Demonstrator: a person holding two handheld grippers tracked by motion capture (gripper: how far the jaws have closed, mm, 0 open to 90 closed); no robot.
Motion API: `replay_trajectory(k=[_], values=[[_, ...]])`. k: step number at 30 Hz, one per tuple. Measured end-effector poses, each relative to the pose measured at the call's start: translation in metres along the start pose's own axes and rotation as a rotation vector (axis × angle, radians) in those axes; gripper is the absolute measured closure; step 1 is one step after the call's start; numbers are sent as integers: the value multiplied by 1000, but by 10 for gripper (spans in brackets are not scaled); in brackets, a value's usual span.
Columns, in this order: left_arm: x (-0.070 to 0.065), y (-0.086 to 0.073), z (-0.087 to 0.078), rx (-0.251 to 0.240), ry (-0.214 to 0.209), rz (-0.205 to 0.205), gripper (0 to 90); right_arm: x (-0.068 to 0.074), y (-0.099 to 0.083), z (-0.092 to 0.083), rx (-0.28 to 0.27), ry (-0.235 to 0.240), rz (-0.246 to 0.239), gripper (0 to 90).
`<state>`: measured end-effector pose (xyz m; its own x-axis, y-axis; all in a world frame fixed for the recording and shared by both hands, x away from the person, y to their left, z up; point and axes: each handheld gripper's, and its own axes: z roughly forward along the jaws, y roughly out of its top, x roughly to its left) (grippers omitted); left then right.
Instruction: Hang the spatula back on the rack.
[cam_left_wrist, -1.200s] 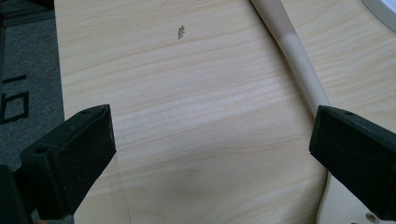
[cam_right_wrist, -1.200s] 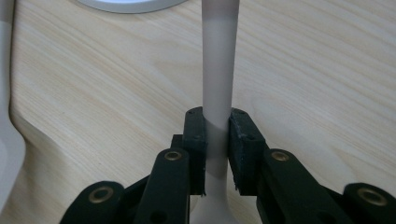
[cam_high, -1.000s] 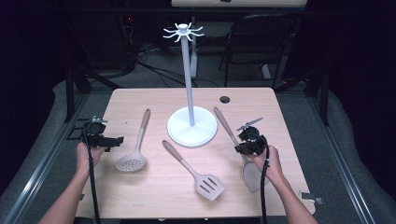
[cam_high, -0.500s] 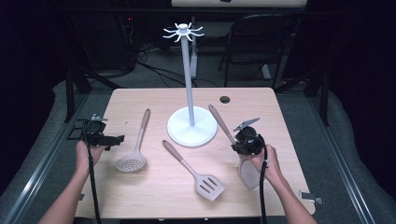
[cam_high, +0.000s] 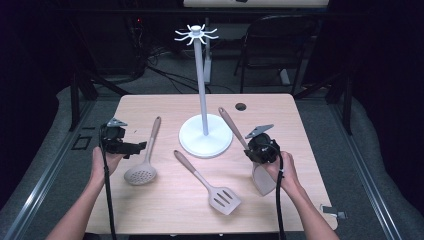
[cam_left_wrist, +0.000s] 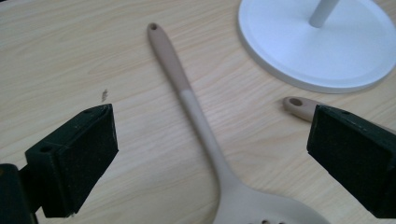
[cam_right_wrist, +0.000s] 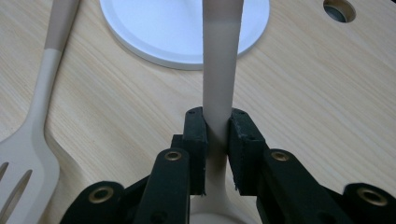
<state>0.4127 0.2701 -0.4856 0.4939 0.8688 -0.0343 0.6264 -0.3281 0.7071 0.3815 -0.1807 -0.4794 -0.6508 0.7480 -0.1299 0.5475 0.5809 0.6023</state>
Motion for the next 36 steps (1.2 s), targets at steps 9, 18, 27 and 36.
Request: replay_trajectory(k=[9,18,27,36], values=[[-13,5,7,-1,-36,0,8,13,14,1,-9,-11,-69,787],[-28,12,13,-13,-70,25,9,25,28,5,-21,9,-111,787],[-44,21,19,-49,-128,63,11,28,34,8,-22,14,-130,787],[-55,24,24,-63,-168,74,11,38,46,16,-35,37,-153,787]])
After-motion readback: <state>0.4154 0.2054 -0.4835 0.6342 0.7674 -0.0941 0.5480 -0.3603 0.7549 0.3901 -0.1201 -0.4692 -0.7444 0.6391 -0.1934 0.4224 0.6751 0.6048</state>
